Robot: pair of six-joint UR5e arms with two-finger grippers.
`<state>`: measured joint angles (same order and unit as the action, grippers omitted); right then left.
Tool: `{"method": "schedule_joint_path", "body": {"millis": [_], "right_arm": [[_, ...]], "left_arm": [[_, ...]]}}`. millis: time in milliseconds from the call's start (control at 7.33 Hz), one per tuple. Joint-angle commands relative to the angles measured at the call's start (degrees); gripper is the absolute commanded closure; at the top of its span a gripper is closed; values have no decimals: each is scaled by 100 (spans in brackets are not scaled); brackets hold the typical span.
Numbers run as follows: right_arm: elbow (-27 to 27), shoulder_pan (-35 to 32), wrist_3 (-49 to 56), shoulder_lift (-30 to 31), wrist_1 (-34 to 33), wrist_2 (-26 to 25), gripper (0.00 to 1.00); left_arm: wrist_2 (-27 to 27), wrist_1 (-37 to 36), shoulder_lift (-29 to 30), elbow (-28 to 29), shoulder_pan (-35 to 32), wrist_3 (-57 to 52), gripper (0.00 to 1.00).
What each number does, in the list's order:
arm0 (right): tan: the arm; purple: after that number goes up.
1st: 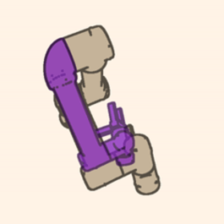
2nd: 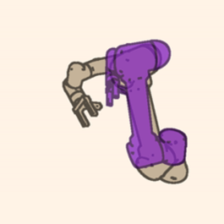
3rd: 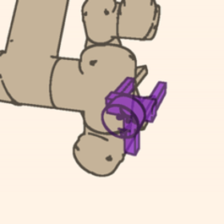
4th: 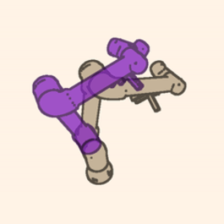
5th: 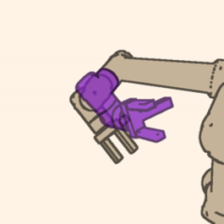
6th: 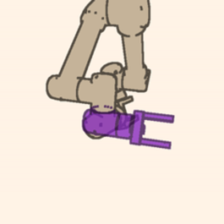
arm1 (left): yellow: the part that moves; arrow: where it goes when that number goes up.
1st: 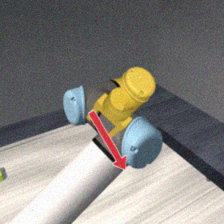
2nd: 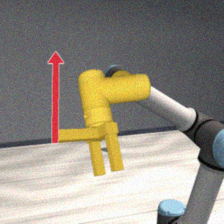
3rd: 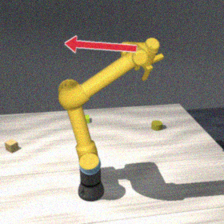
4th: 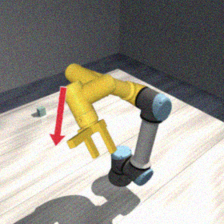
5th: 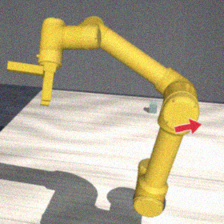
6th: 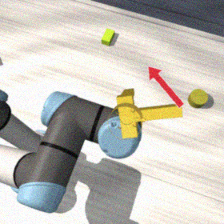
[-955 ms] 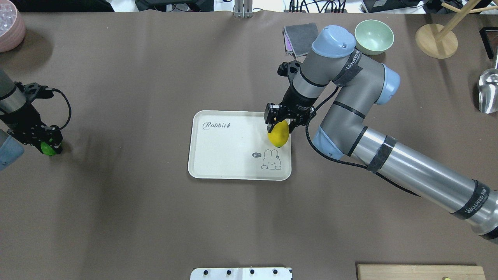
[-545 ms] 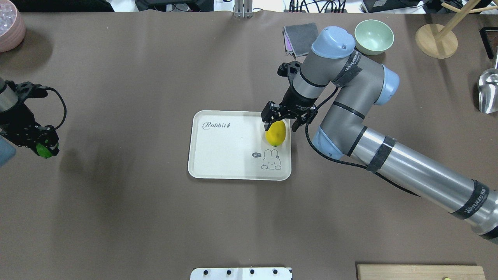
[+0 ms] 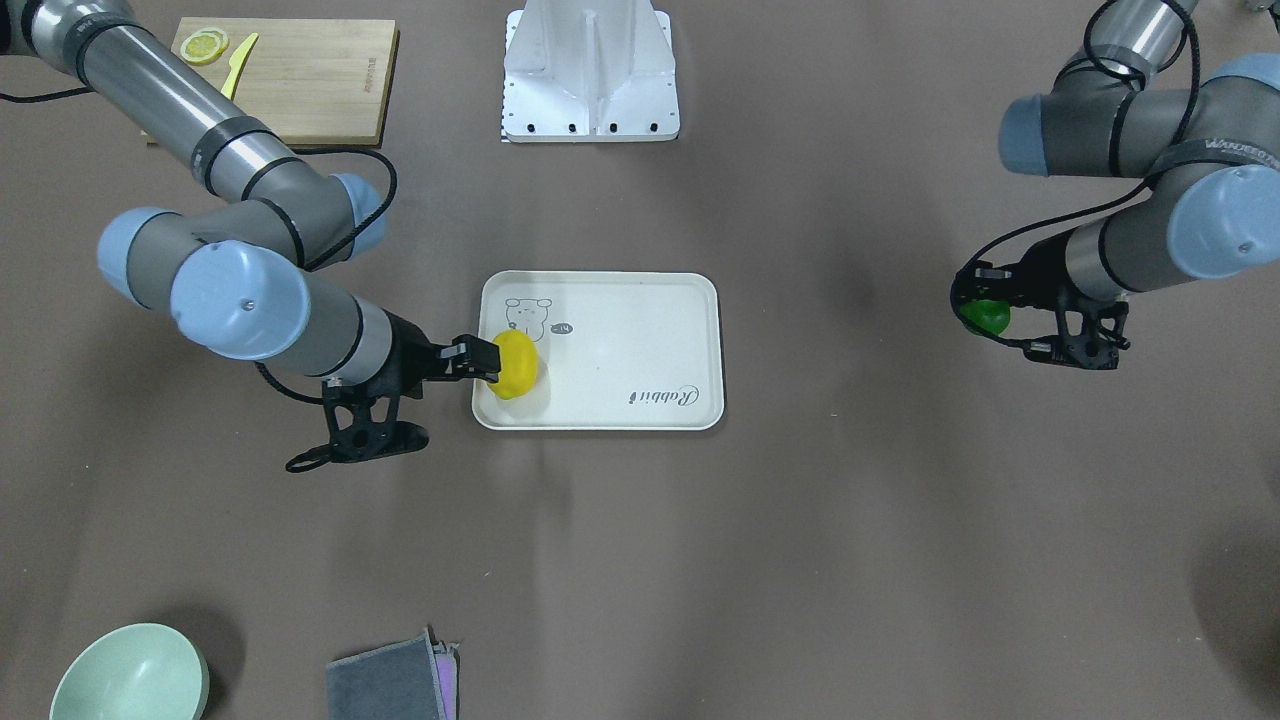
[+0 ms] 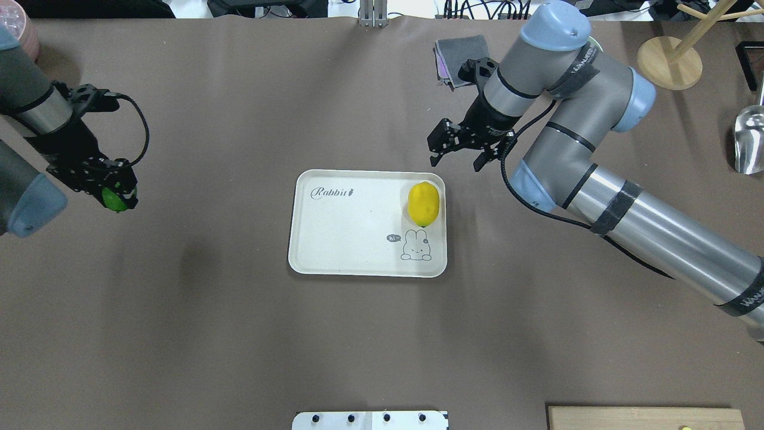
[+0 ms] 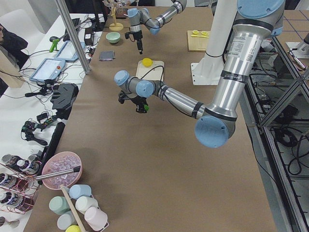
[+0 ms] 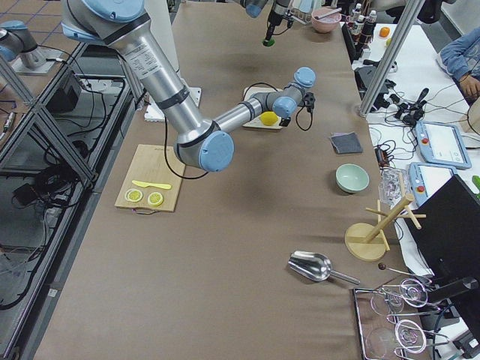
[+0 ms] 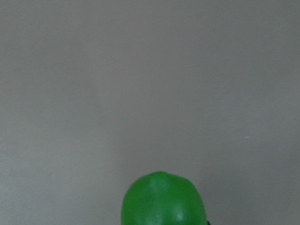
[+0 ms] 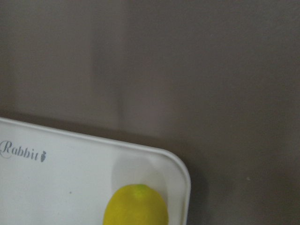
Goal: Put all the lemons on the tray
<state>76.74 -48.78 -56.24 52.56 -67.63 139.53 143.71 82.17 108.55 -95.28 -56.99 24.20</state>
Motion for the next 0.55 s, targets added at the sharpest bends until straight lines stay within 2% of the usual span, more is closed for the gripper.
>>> {"method": "schedule_joint_path", "body": {"millis": [0,136,409], "right_arm": [[347,-429,121,848,714,161,1],[724,-570,557,1314,716,214,1],[1419,-859,702,2183,655,128,1]], "left_arm": [[8,943,884,840,598,23,100],[-1,1428,1140,1175,784,241,100],[-44,2430,1527,1380,1345,1861,100]]}}
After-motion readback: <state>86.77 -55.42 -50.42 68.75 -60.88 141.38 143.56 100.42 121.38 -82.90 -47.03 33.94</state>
